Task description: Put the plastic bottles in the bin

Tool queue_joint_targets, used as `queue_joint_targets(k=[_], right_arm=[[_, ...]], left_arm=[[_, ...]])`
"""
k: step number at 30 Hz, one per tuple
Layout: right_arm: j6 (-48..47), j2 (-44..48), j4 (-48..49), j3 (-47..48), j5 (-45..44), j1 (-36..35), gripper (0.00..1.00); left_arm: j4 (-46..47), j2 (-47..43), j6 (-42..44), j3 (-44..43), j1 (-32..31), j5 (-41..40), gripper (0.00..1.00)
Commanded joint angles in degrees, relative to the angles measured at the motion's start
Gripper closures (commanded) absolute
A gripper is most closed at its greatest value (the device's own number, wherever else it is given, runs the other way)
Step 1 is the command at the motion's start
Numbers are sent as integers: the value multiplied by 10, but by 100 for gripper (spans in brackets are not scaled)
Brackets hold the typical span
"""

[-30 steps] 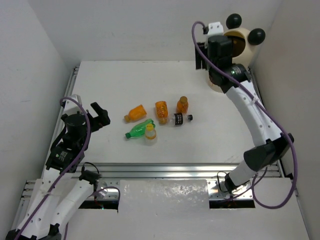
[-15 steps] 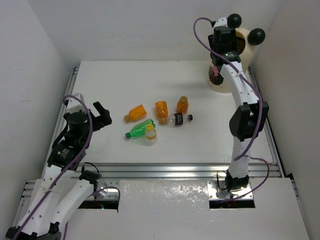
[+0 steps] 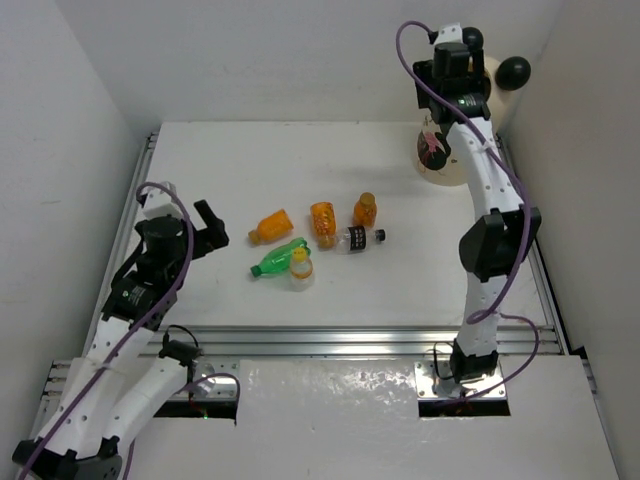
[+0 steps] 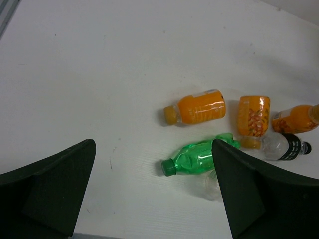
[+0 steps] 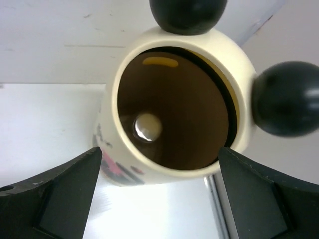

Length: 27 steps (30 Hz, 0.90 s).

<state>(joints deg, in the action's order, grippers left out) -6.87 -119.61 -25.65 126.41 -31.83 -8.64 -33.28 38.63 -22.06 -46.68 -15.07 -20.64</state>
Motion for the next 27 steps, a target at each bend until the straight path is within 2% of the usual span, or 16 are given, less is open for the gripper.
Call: queue_joint_targets(k=[1, 4, 6, 11, 12, 15, 18, 21, 24, 27], right_arm=[[65, 87, -48, 6, 26, -15, 1], [147, 185, -69, -94, 77, -25, 1], [201, 227, -86, -182, 146, -37, 1], [250, 358, -47, -409, 242, -89, 1], [258, 370, -38, -471, 269, -106, 1], [277, 410, -10, -571, 309, -122, 1], [291, 447, 25, -644, 345, -122, 1], [292, 474, 35, -678, 360, -122, 1], [290, 495, 33, -694, 361, -121, 1], [288, 517, 25, -701, 361, -122, 1]], left_arm=[[14, 40, 7, -17, 3, 17, 0], [-17, 100, -26, -46, -1, 42, 0], [-10, 141, -61, -57, -32, 68, 0], [2, 226, -136, -93, -200, -7, 0], [2, 238, -148, -100, -220, -18, 0], [12, 275, -156, -115, -288, -50, 0], [34, 308, -156, -114, -312, -45, 0], [65, 333, -153, -104, -320, -42, 2], [73, 364, -151, -100, -322, -45, 10], [66, 399, -156, -103, -322, -60, 26]])
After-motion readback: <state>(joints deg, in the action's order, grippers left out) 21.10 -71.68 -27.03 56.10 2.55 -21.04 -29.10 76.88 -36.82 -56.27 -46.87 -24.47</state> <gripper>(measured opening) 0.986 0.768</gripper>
